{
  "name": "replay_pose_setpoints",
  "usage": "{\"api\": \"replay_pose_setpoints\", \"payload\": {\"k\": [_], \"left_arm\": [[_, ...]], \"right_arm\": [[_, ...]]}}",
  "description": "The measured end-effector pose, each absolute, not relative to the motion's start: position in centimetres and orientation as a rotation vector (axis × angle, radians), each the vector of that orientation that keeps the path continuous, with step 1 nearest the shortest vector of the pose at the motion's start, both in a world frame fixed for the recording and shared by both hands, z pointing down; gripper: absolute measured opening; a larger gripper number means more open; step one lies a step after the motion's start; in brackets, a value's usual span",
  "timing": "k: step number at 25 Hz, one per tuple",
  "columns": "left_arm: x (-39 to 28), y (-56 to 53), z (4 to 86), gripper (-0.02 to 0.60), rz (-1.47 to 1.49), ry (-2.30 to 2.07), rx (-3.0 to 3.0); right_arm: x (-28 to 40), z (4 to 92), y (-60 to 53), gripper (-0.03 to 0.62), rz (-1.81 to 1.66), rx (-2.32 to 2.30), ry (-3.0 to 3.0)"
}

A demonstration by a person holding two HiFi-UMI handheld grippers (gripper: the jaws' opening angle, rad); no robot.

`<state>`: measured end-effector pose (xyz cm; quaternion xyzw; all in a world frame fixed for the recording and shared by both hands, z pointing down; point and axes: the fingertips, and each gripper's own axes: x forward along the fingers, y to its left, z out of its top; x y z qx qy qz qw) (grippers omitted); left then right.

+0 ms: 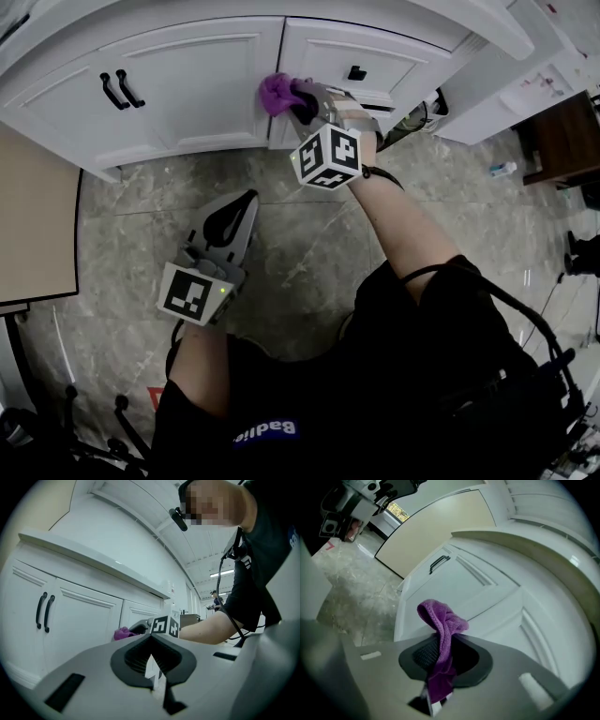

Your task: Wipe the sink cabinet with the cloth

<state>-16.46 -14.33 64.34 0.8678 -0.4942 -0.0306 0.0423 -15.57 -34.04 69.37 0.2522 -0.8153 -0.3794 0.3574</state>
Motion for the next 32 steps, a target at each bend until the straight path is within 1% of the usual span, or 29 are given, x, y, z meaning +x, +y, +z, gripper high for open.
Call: {"api": "replay_pose_setpoints", "payload": {"k": [4, 7, 10, 16, 19, 21, 24, 32], "left_arm": [[-16.3, -14.3, 64.0, 0.0, -0.103, -1.506, 2.668], [-16.2, -14.2, 64.0, 0.0, -0.1, -1.498, 2.674], [-16.2, -14.3, 64.1, 0.0, -0.103, -1.491, 2.677], [-14.9, -14.7, 63.1, 0.0, -0.14, -1.453, 2.718], [-14.1, -15.0, 63.0, 0.0, -0.149, -1.431, 2.727], [-13.9, -15.1, 62.8, 0.0, -0.153, -1.429, 2.728], [-13.8, -15.2, 62.5, 0.0, -0.17, -1.439, 2.728], [-13.9, -15.0, 62.3, 0.0, -0.173, -1.449, 2.725]], "right_arm": [[-14.6, 75.2, -34.2, 0.055, -0.869, 0.582, -2.039], [-13.6, 76.0, -33.6, 0.055, -0.828, 0.575, -2.049], [-13.3, 72.4, -32.2, 0.055, -0.871, 0.6, -2.117], [-12.3, 59.7, -29.9, 0.057, -1.097, 0.687, -2.173], [-11.2, 54.4, -30.6, 0.057, -1.231, 0.76, -2.101], [-10.6, 52.9, -31.9, 0.057, -1.272, 0.801, -2.049], [-10.3, 54.1, -34.0, 0.057, -1.246, 0.814, -1.991], [-11.2, 63.6, -35.1, 0.055, -1.063, 0.735, -1.945]]}}
